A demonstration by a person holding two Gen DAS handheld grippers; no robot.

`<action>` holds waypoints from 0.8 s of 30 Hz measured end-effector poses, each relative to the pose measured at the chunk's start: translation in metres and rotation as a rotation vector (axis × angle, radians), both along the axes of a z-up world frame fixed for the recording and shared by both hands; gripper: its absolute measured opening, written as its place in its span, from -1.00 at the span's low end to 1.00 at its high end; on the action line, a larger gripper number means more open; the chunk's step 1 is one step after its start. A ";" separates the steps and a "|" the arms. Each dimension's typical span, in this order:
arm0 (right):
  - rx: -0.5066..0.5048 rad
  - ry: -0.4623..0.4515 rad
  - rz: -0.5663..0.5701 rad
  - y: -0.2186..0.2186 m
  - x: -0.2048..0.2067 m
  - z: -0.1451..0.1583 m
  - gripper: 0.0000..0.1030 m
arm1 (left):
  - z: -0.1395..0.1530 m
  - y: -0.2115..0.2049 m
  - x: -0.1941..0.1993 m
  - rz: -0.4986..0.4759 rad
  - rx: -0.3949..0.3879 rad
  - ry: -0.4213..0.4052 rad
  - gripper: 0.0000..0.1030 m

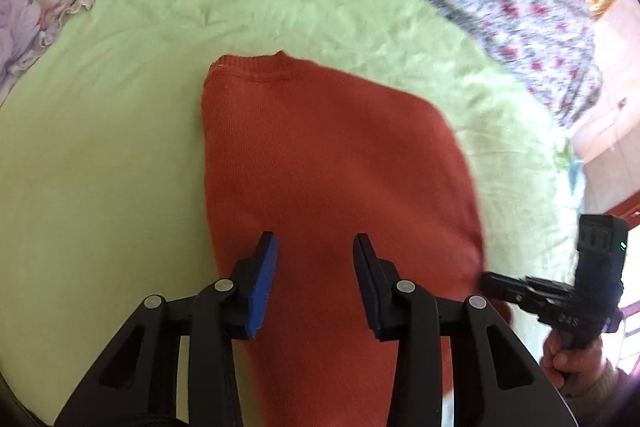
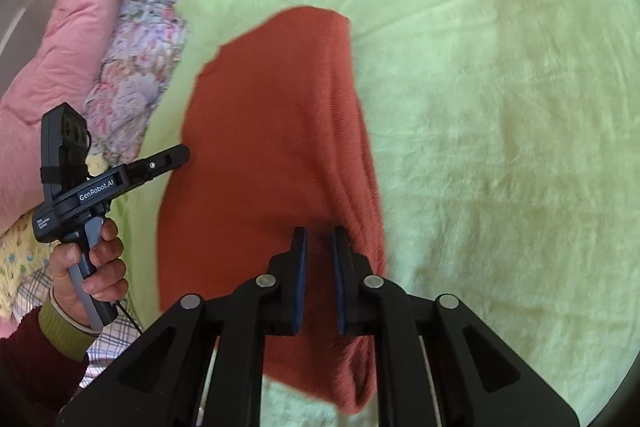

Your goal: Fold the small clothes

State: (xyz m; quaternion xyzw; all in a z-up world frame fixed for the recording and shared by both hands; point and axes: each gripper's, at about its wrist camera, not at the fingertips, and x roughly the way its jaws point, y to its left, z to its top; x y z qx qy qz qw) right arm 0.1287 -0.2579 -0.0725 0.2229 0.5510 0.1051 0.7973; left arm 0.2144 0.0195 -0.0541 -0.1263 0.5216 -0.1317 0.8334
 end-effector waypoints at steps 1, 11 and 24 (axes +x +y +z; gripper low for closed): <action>0.001 -0.012 0.008 0.002 -0.006 0.006 -0.74 | 0.007 0.001 -0.014 -0.012 -0.017 -0.013 -0.23; -0.028 -0.026 0.068 0.017 -0.058 0.023 -0.74 | 0.004 -0.002 -0.115 -0.088 -0.106 0.027 -0.23; -0.095 0.025 0.004 0.019 -0.068 0.003 -0.74 | -0.017 -0.014 -0.130 -0.087 -0.001 0.060 -0.15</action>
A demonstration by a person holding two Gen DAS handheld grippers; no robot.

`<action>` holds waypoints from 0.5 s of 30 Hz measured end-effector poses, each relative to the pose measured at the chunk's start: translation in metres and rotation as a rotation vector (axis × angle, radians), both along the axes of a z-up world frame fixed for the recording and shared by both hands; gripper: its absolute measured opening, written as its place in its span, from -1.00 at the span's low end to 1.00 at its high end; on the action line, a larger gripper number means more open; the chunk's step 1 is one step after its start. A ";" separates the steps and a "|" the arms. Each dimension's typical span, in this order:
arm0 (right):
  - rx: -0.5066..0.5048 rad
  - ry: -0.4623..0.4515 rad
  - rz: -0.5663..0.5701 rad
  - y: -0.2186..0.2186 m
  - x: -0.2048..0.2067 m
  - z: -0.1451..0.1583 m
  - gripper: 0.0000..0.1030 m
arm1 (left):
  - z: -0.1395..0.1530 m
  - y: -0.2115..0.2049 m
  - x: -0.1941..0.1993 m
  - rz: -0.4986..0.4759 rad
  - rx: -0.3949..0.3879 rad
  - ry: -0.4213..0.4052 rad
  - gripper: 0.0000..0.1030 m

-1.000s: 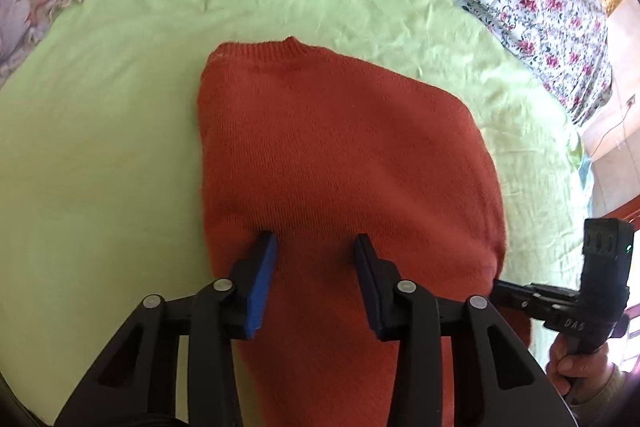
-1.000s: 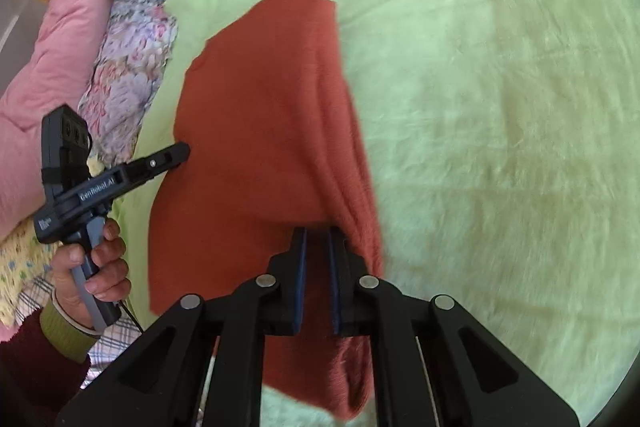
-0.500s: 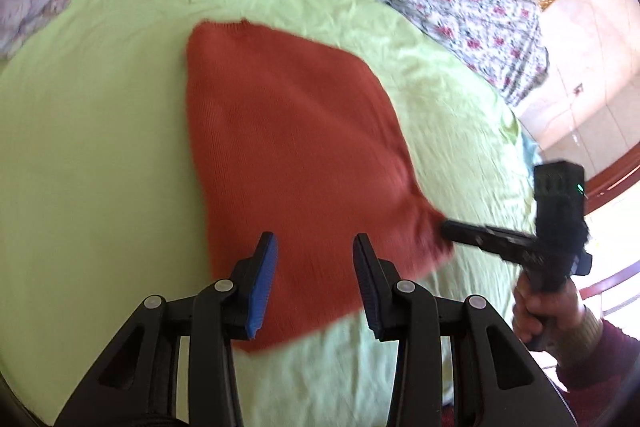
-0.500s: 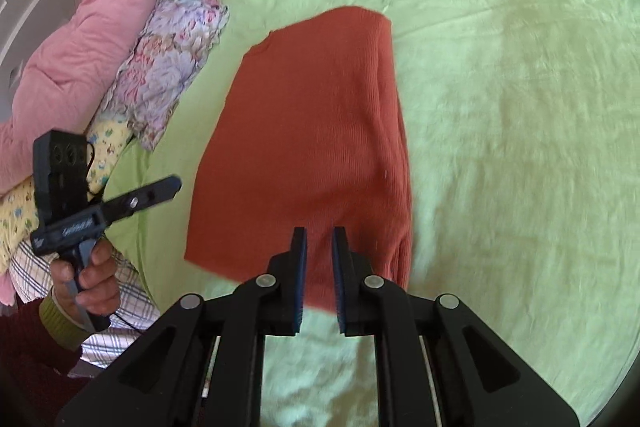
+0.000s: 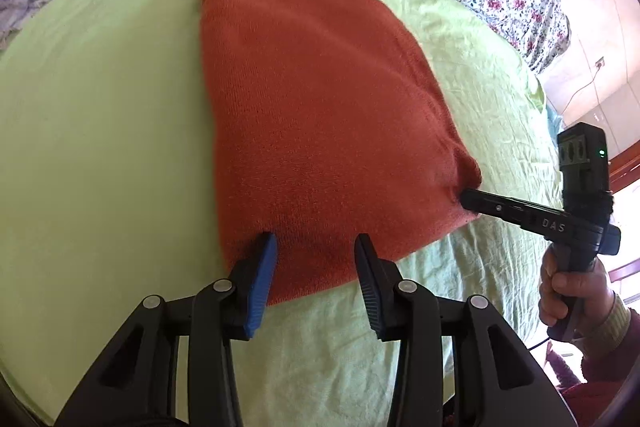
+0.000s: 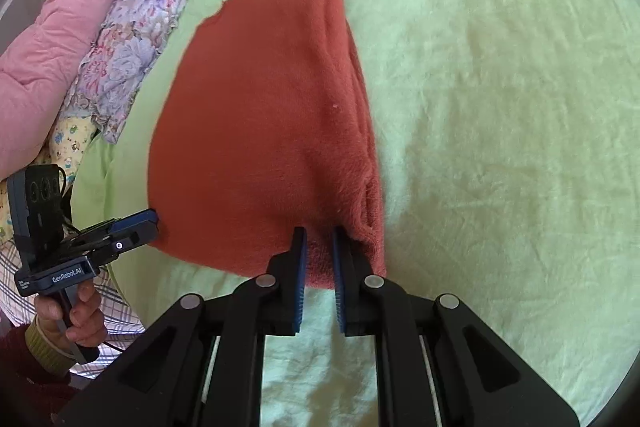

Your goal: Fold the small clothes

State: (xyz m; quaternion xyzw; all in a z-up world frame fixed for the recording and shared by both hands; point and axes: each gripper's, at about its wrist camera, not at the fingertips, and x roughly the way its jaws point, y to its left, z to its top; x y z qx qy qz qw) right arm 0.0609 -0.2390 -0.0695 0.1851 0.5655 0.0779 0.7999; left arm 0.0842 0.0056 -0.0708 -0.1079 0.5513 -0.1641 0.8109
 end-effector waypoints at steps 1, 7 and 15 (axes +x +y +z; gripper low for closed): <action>-0.003 -0.010 0.004 0.002 -0.002 0.005 -0.74 | 0.004 0.002 -0.001 0.006 0.005 -0.005 -0.11; -0.023 -0.069 0.003 0.011 -0.020 0.029 -0.44 | 0.014 0.006 -0.020 0.017 0.054 -0.025 -0.07; -0.082 -0.099 0.043 0.036 -0.042 0.037 -0.36 | 0.016 0.012 -0.049 -0.001 0.130 -0.043 -0.01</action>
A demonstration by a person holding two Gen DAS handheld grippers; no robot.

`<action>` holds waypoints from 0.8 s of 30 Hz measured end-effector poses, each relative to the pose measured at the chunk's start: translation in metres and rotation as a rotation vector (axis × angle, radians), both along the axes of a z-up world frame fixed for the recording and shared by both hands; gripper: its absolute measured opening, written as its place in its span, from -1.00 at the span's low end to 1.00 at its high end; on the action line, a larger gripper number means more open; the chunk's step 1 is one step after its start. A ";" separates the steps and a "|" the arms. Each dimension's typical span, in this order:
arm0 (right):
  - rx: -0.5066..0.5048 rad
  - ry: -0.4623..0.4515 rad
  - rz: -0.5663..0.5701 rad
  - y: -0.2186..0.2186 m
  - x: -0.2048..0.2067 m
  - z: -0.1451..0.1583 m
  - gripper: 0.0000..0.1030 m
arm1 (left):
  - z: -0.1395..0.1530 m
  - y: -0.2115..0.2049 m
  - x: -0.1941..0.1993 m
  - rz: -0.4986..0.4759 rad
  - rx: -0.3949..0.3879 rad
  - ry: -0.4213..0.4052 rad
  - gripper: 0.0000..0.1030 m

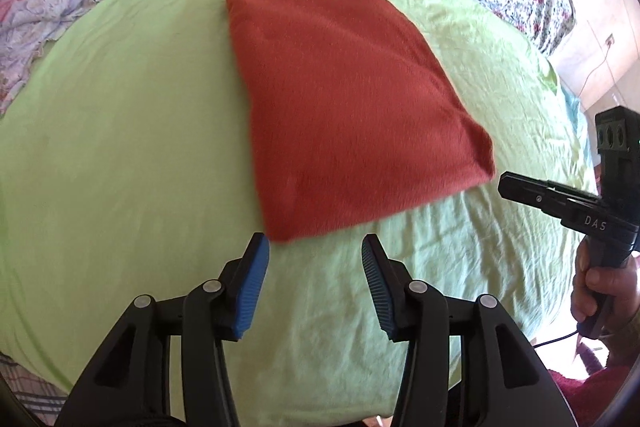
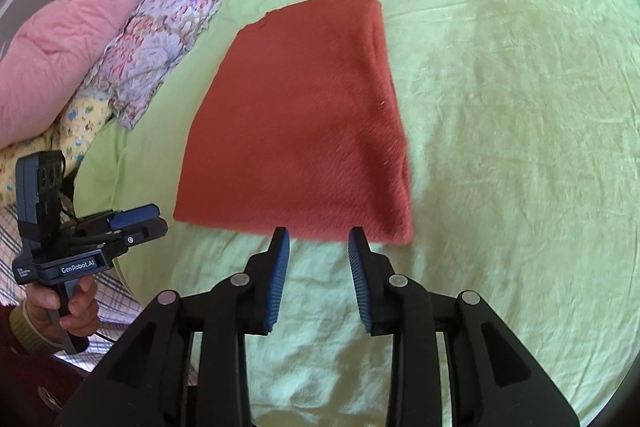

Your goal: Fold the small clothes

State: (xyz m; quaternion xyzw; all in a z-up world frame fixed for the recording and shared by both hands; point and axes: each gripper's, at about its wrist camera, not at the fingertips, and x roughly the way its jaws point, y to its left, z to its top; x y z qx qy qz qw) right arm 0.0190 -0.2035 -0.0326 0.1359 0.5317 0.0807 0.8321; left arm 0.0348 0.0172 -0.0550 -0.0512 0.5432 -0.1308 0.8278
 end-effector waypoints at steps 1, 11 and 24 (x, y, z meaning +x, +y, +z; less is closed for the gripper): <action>-0.008 -0.003 0.006 0.003 -0.003 0.000 -0.33 | 0.000 0.000 -0.004 0.000 0.016 -0.005 0.02; -0.086 -0.014 0.054 0.027 -0.033 -0.003 0.02 | 0.000 0.013 -0.035 0.008 0.107 -0.042 0.31; -0.190 -0.044 0.099 0.046 -0.057 -0.001 0.56 | 0.003 0.015 -0.056 0.002 0.232 -0.083 0.56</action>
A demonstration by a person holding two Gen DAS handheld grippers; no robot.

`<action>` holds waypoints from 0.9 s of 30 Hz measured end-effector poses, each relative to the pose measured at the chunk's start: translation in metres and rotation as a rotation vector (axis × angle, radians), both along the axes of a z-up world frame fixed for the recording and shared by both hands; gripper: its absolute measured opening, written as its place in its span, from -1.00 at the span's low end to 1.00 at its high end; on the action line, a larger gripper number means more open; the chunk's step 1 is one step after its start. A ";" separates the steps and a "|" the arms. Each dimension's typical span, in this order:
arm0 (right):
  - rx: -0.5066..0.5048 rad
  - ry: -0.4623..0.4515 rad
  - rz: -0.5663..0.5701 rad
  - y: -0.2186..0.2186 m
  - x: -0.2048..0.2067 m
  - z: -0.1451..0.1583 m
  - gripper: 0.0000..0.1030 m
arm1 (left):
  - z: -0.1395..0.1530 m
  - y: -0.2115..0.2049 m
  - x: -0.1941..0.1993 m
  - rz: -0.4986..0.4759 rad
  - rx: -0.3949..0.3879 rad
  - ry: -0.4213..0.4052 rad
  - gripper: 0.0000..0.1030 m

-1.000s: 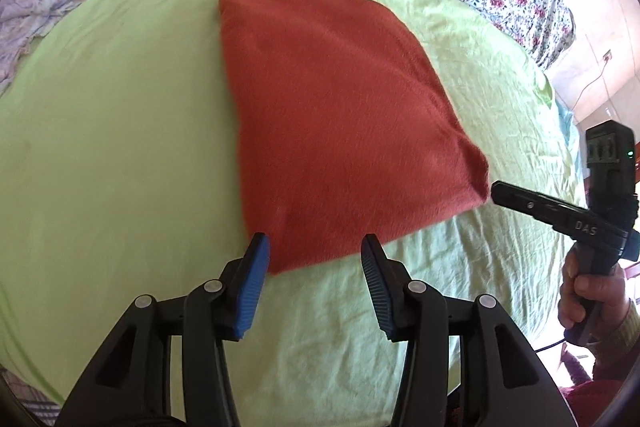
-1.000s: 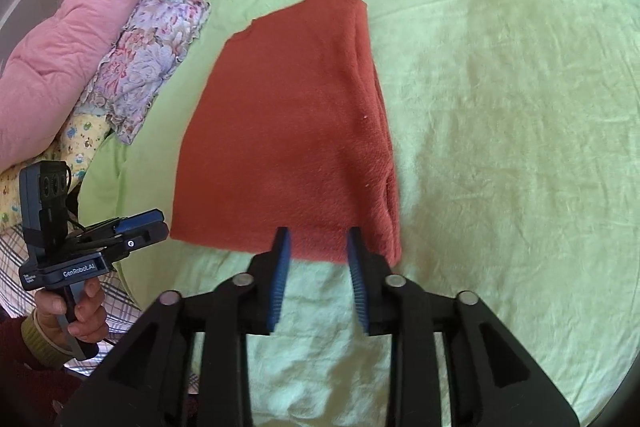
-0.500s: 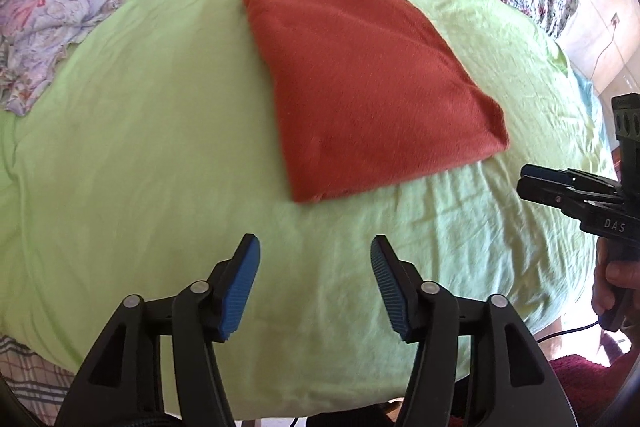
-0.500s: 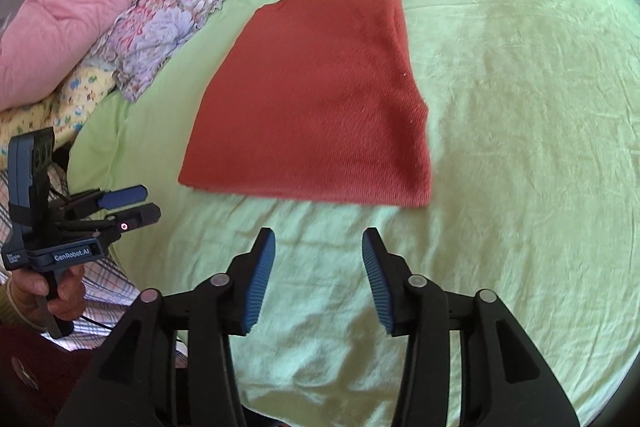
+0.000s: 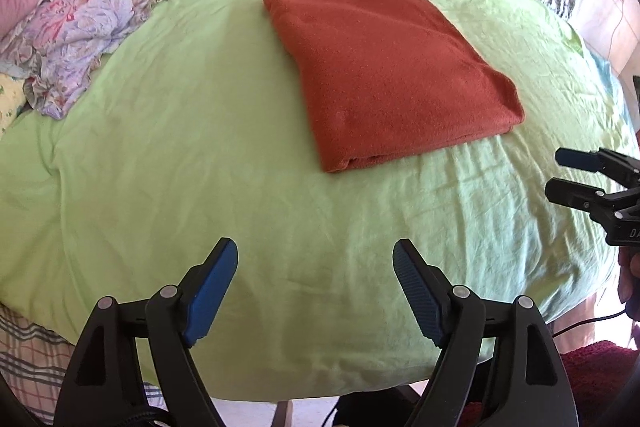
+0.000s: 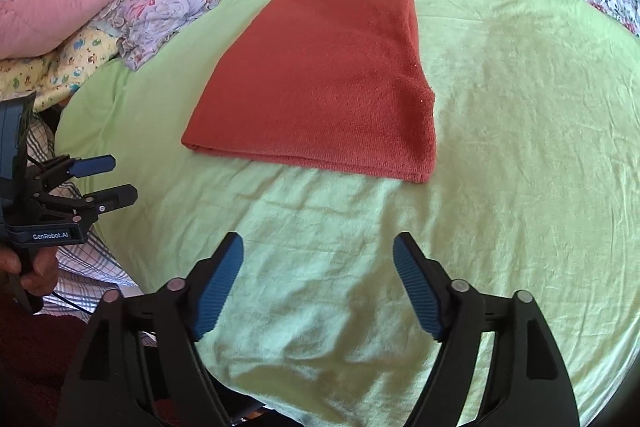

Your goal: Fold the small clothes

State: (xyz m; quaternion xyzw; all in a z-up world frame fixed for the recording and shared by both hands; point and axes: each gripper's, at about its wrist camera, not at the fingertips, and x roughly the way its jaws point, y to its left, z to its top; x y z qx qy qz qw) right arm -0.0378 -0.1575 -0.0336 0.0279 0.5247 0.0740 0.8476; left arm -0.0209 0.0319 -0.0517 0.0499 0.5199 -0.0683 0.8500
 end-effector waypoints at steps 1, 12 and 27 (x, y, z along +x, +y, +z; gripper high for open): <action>-0.004 -0.002 -0.003 0.001 0.000 0.001 0.59 | 0.002 -0.001 0.000 0.004 0.012 -0.008 0.57; -0.016 -0.058 -0.019 0.002 0.017 0.018 0.71 | 0.018 -0.008 0.025 0.062 0.087 -0.061 0.66; -0.035 -0.052 0.007 0.005 0.041 0.016 0.73 | 0.012 -0.017 0.046 0.093 0.199 -0.036 0.73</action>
